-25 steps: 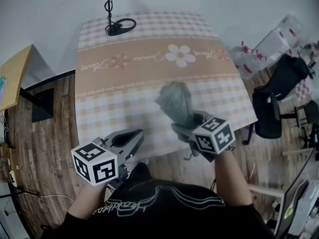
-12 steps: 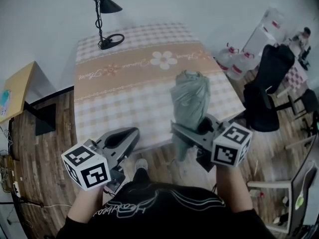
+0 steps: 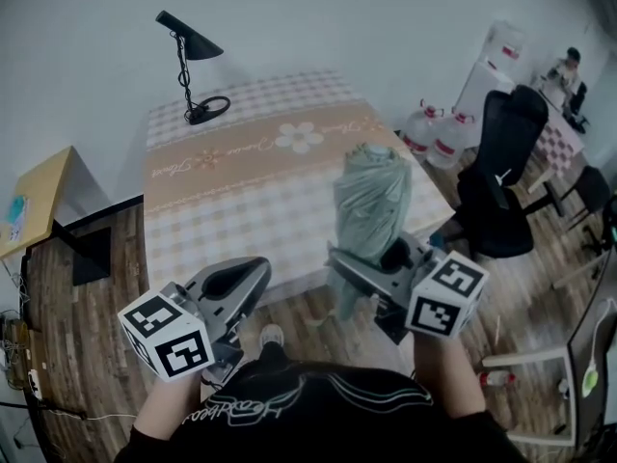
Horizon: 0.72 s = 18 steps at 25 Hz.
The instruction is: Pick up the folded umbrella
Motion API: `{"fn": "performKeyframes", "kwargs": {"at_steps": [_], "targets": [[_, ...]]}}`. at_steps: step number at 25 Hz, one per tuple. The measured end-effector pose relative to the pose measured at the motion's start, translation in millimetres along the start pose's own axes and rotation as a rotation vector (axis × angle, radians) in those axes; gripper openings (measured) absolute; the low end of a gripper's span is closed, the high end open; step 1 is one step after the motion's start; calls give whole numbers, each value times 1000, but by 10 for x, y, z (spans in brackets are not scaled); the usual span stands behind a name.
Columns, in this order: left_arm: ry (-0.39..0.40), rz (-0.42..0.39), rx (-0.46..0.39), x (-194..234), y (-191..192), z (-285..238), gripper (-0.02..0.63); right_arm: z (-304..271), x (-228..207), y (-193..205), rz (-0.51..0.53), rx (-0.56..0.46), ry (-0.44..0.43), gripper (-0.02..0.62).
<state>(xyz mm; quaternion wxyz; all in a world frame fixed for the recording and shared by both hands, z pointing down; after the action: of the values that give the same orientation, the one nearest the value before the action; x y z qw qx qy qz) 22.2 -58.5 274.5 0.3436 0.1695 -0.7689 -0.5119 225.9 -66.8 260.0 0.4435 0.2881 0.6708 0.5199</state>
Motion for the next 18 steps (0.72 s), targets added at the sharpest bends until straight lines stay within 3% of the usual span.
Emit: {"fn": "performKeyframes", "kwargs": {"at_steps": [7, 18], "targets": [[15, -67, -9, -247, -7, 2, -3, 155, 131, 0, 39, -8, 17, 272], [27, -82, -13, -357, -28, -8, -2, 261, 186, -18, 47, -23, 29, 272]]}}
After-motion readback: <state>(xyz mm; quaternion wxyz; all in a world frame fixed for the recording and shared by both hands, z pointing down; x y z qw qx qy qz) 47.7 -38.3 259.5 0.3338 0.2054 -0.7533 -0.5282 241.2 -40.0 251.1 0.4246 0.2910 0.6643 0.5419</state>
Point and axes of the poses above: the fingertips, and each gripper's own axes: z backward along the fingers, x to its left, y out of its underside, the point moved 6 cm from there along z, backward along the fingers, and after that the axes turned 14 degrees about -y, right-handed, at the moved point
